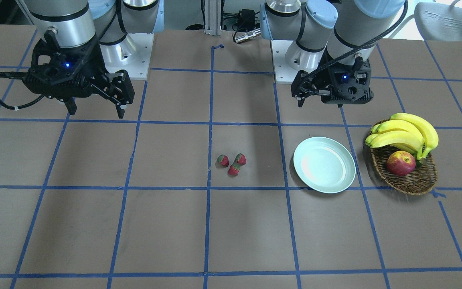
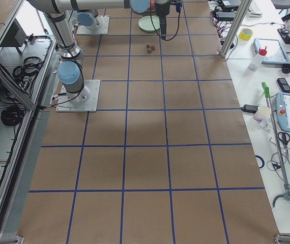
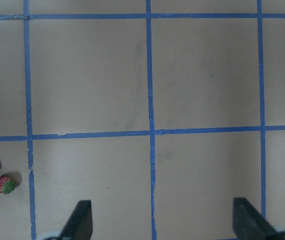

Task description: Collect all strawberries into plate

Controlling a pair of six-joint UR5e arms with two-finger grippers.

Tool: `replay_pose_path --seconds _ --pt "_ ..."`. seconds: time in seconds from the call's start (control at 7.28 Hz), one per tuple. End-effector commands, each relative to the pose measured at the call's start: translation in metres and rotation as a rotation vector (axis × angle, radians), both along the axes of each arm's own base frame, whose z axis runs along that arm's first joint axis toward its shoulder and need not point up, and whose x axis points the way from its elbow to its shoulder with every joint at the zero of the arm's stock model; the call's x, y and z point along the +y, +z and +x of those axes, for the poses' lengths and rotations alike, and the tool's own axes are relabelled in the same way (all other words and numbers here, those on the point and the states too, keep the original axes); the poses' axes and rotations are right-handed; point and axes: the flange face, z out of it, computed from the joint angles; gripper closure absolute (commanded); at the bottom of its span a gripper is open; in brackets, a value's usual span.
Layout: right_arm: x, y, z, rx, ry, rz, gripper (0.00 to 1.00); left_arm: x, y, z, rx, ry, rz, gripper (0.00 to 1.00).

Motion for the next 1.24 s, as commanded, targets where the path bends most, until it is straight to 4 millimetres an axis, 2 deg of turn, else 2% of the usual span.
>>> replay_pose_path --seconds 0.0,0.27,0.55,0.69,0.82,0.96,1.1 --pt "0.000 0.000 0.000 0.000 -0.001 -0.001 0.00 0.000 0.000 0.000 0.002 -0.001 0.000 0.00" --pt "-0.003 -0.003 0.000 -0.009 -0.002 0.000 0.00 0.000 0.000 0.002 0.003 0.006 0.000 0.00" --pt "-0.007 -0.001 -0.012 -0.029 -0.028 0.003 0.00 -0.008 -0.007 0.008 0.001 0.027 0.000 0.00" --pt "-0.007 -0.001 -0.013 -0.027 -0.028 0.003 0.00 -0.020 -0.019 0.004 0.053 0.046 -0.019 0.00" --pt "-0.006 -0.002 -0.013 -0.027 -0.028 0.007 0.00 -0.026 -0.048 -0.011 0.179 0.113 0.014 0.00" --pt "-0.006 -0.003 -0.012 -0.027 -0.027 0.009 0.00 -0.027 -0.074 -0.019 0.193 0.152 -0.015 0.00" --pt "-0.005 -0.003 -0.012 -0.027 -0.027 0.011 0.00 -0.017 -0.100 -0.033 0.193 0.134 -0.029 0.00"
